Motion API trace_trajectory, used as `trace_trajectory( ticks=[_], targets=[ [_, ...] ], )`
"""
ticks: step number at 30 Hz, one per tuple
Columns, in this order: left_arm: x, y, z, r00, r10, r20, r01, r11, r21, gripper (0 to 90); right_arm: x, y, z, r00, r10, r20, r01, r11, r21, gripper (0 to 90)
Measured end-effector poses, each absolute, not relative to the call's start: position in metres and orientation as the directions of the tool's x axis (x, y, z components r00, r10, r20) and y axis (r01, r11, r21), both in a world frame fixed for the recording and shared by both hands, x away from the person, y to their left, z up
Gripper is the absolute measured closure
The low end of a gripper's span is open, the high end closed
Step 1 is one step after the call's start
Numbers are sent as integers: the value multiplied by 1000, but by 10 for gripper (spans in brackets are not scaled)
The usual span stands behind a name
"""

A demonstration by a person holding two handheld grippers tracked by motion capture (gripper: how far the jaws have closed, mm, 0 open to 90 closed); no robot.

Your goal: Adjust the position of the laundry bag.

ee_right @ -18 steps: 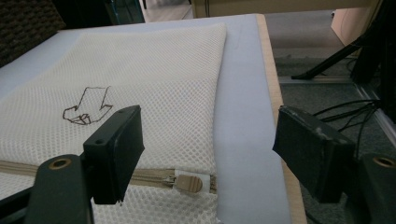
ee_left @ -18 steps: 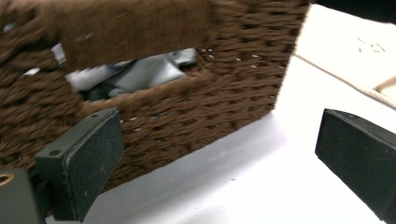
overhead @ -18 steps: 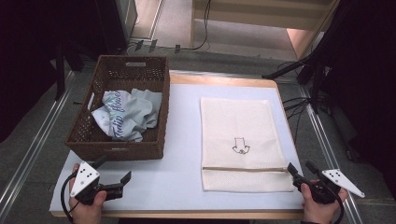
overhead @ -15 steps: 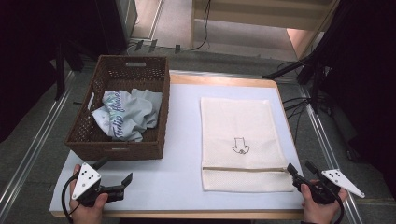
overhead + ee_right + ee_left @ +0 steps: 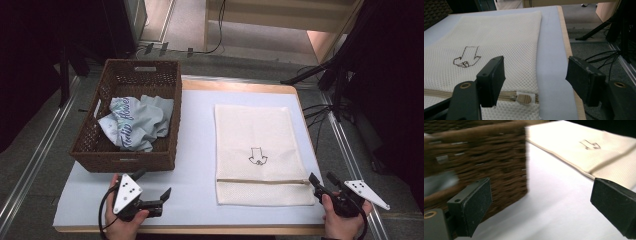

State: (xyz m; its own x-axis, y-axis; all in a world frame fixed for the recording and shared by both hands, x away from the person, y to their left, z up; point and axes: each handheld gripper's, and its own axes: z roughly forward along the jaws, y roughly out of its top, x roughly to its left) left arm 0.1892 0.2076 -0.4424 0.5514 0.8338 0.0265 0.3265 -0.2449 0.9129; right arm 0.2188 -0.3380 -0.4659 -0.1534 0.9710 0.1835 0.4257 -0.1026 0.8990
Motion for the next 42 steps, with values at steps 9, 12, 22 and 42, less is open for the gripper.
trace_trajectory(
  ticks=[9, 12, 22, 42],
  targets=[
    [201, 164, -444, 596, 802, 42, 332, -294, 896, 67, 232, -337, -455, -178, 960, 214, 423, -122, 898, 423],
    [206, 150, -447, 608, 793, 36, 341, -302, 890, 70, 240, -332, -454, -193, 960, 202, 436, -100, 894, 437],
    [221, 112, -455, 630, 777, 16, 375, -322, 869, 138, 269, -327, -462, -180, 963, 202, 476, -95, 874, 460],
    [222, 66, -471, 693, 721, 12, 459, -454, 763, 232, 275, -333, -482, -153, 957, 247, 561, -122, 819, 509]
  ],
)
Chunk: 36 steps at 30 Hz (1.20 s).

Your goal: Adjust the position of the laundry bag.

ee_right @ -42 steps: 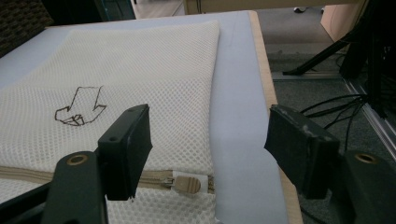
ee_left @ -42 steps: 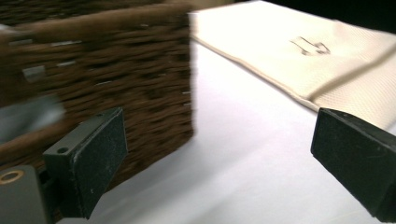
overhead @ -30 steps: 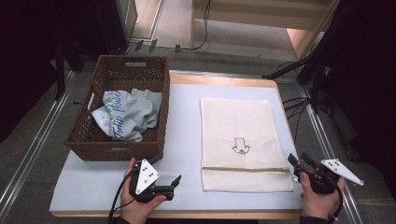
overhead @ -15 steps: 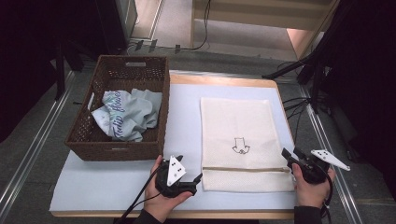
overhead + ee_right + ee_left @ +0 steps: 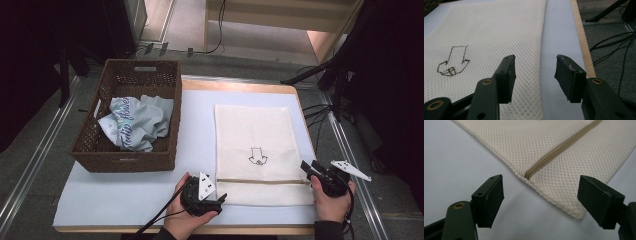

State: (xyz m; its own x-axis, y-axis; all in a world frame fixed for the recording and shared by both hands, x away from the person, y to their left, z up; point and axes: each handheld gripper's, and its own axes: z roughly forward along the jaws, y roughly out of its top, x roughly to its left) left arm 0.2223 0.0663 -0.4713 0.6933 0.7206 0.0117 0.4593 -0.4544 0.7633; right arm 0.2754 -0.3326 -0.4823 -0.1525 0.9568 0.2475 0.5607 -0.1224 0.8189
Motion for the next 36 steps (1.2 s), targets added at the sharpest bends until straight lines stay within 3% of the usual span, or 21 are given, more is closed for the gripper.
trace_trajectory(
  ticks=[22, 27, 31, 32, 36],
  targets=[
    [214, 57, -477, 734, 679, 15, 460, -513, 724, 419, 285, -323, -491, -124, 974, 187, 659, -61, 750, 574],
    [213, 56, -477, 751, 661, 9, 453, -525, 720, 530, 286, -319, -491, -120, 982, 145, 660, -30, 751, 615],
    [214, 56, -476, 757, 653, -15, 461, -517, 721, 622, 286, -317, -491, -132, 983, 130, 663, -10, 748, 705],
    [214, 56, -476, 762, 647, -21, 459, -517, 722, 683, 286, -317, -491, -152, 977, 148, 666, -10, 746, 785],
    [216, 56, -476, 774, 631, -45, 464, -517, 720, 798, 286, -319, -491, -166, 969, 181, 669, -24, 743, 839]
  ],
)
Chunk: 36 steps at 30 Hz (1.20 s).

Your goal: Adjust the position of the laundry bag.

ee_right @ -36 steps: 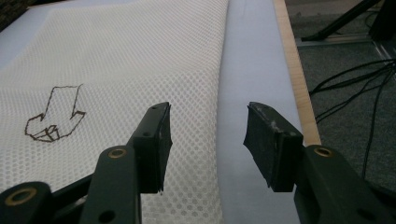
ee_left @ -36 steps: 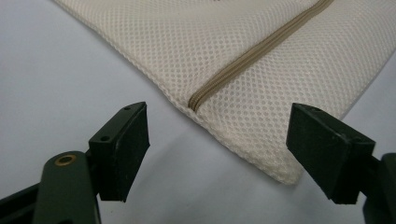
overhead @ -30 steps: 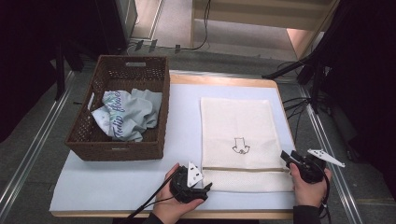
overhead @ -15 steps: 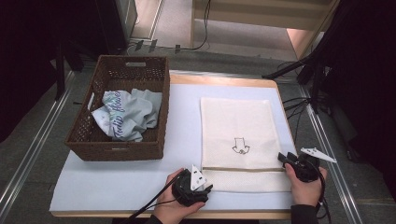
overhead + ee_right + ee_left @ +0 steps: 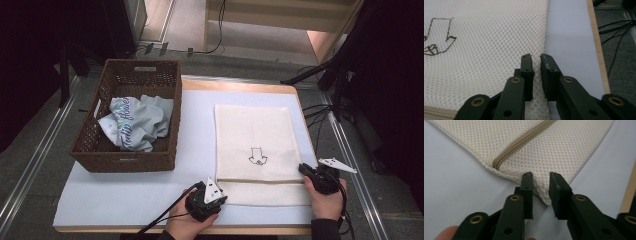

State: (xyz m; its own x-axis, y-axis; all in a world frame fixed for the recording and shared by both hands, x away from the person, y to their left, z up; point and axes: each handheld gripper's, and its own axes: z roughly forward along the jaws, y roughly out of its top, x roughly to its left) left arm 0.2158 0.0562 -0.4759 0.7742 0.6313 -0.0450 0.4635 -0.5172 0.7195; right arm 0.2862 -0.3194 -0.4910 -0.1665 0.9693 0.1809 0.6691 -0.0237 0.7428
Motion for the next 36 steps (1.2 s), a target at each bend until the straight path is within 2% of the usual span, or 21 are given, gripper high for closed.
trace_trajectory(
  ticks=[2, 3, 6, 36],
  targets=[
    [216, 57, -476, 776, 628, -58, 467, -511, 722, 819, 286, -321, -491, -169, 965, 201, 671, -37, 741, 858],
    [216, 57, -476, 775, 630, -54, 464, -510, 724, 868, 286, -322, -491, -175, 961, 213, 668, -43, 743, 877],
    [217, 58, -476, 776, 627, -60, 467, -508, 723, 881, 285, -321, -490, -180, 960, 216, 660, -45, 750, 885],
    [218, 77, -467, 748, 660, -66, 477, -466, 745, 891, 282, -310, -484, -215, 945, 245, 636, -55, 770, 888]
  ],
)
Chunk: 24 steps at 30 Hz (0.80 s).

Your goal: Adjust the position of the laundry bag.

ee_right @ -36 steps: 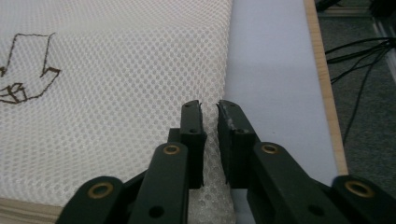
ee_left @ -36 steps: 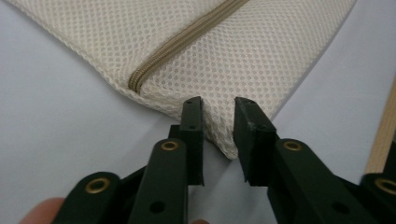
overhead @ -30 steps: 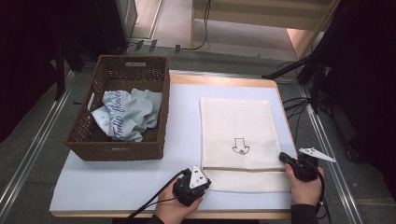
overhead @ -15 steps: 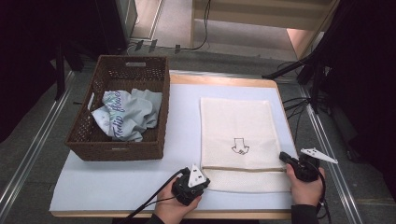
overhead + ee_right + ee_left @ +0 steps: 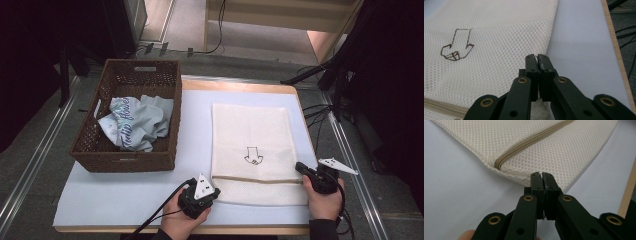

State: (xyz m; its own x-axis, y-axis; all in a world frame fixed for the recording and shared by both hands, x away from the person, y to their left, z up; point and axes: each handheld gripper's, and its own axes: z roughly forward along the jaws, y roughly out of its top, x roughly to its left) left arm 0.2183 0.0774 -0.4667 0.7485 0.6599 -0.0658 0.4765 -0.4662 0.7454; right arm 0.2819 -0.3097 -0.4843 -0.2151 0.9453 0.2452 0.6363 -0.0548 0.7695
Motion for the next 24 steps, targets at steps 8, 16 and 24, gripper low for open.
trace_trajectory(
  ticks=[8, 16, 24],
  targets=[
    [216, 93, -465, 732, 679, -60, 482, -453, 750, 891, 284, -299, -484, -243, 935, 257, 638, -45, 769, 887],
    [215, 110, -464, 707, 704, -69, 500, -428, 753, 891, 286, -280, -485, -272, 928, 254, 641, -22, 767, 887],
    [215, 124, -462, 686, 725, -63, 505, -412, 758, 890, 289, -268, -485, -286, 922, 260, 641, -18, 767, 886]
  ],
)
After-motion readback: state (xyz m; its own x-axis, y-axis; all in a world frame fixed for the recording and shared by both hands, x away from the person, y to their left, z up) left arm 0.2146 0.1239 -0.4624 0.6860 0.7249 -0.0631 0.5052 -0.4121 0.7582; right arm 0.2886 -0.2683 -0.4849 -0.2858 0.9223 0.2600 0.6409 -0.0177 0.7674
